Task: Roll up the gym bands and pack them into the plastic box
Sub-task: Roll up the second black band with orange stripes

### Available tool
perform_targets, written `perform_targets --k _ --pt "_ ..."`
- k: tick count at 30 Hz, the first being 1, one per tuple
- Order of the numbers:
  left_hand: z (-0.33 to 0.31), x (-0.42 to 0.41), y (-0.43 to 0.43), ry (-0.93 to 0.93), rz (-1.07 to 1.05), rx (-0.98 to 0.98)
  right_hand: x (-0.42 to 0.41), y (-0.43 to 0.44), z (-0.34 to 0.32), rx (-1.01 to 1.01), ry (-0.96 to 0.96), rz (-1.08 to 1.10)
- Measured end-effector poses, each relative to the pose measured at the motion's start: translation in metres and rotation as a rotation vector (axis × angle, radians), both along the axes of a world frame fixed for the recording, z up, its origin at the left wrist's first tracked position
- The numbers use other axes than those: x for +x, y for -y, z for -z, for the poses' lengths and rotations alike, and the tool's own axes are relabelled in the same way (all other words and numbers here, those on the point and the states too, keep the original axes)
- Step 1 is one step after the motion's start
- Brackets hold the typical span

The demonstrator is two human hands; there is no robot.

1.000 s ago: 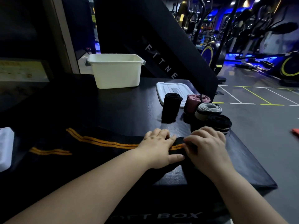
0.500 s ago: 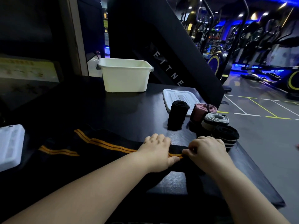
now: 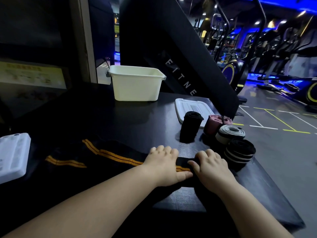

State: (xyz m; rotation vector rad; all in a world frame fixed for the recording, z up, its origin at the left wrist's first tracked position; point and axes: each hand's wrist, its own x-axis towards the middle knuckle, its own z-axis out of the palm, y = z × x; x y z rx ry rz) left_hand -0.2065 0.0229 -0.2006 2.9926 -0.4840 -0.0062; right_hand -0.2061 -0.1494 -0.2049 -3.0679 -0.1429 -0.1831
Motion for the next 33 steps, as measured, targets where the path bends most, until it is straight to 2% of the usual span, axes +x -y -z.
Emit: perform_targets --k 6,10,16,23,27,31,33 --pt "-0.002 -0.004 -0.011 -0.005 0.02 -0.04 -0.001 0.001 -0.001 0.055 -0.004 -0.004" --pt "-0.006 -0.005 -0.016 -0.001 -0.046 0.016 -0.002 0.002 -0.004 0.089 -0.017 -0.008" --pt "-0.009 -0.01 -0.026 0.019 -0.12 0.065 -0.007 0.007 -0.004 0.026 0.007 -0.034" --pt "-0.008 -0.014 -0.036 0.095 -0.137 0.061 -0.015 0.017 -0.003 0.065 0.025 0.007" --pt "-0.005 -0.014 -0.043 0.074 -0.124 0.019 -0.018 0.03 -0.004 0.07 0.012 0.053" --pt "-0.001 -0.015 -0.046 0.049 -0.108 -0.024 -0.018 0.028 -0.006 -0.098 0.06 -0.014" --pt "0.0 -0.016 -0.045 0.051 -0.112 -0.025 -0.015 0.022 -0.011 -0.083 0.108 -0.082"
